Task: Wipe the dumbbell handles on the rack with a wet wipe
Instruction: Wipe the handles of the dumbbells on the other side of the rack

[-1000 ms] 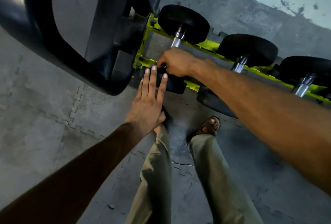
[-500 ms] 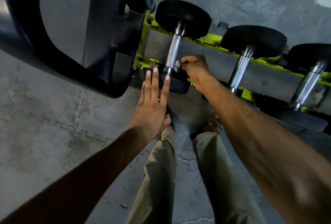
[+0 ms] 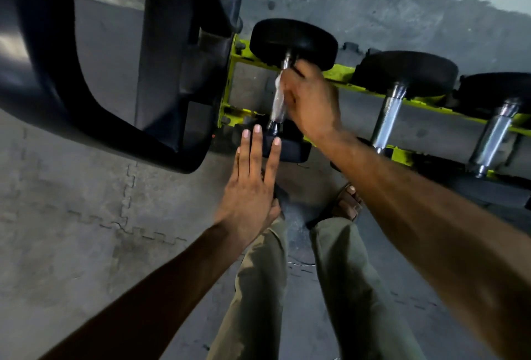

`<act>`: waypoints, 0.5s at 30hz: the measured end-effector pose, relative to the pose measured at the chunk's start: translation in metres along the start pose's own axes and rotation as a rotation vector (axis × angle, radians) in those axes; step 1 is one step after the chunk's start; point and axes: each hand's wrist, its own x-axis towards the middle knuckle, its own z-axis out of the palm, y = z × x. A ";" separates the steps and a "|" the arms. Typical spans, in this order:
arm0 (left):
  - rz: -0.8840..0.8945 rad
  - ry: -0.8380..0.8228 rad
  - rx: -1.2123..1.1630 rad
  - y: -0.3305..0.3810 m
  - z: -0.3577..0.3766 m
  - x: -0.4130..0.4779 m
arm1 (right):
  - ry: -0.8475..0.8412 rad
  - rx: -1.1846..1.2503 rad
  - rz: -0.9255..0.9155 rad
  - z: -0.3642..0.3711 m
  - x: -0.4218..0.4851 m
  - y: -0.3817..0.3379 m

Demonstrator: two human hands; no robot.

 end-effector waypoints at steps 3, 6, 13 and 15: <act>0.011 0.018 -0.003 -0.004 0.004 0.000 | -0.002 -0.030 0.004 0.014 0.008 0.006; 0.019 0.016 0.012 -0.003 0.008 -0.003 | -0.283 -0.055 -0.239 0.010 -0.018 -0.001; -0.003 0.033 0.029 -0.005 0.008 -0.002 | -0.372 -0.103 -0.418 -0.020 0.027 0.017; -0.002 0.040 0.057 -0.005 0.007 -0.001 | -0.419 -0.124 -0.456 -0.020 0.023 0.014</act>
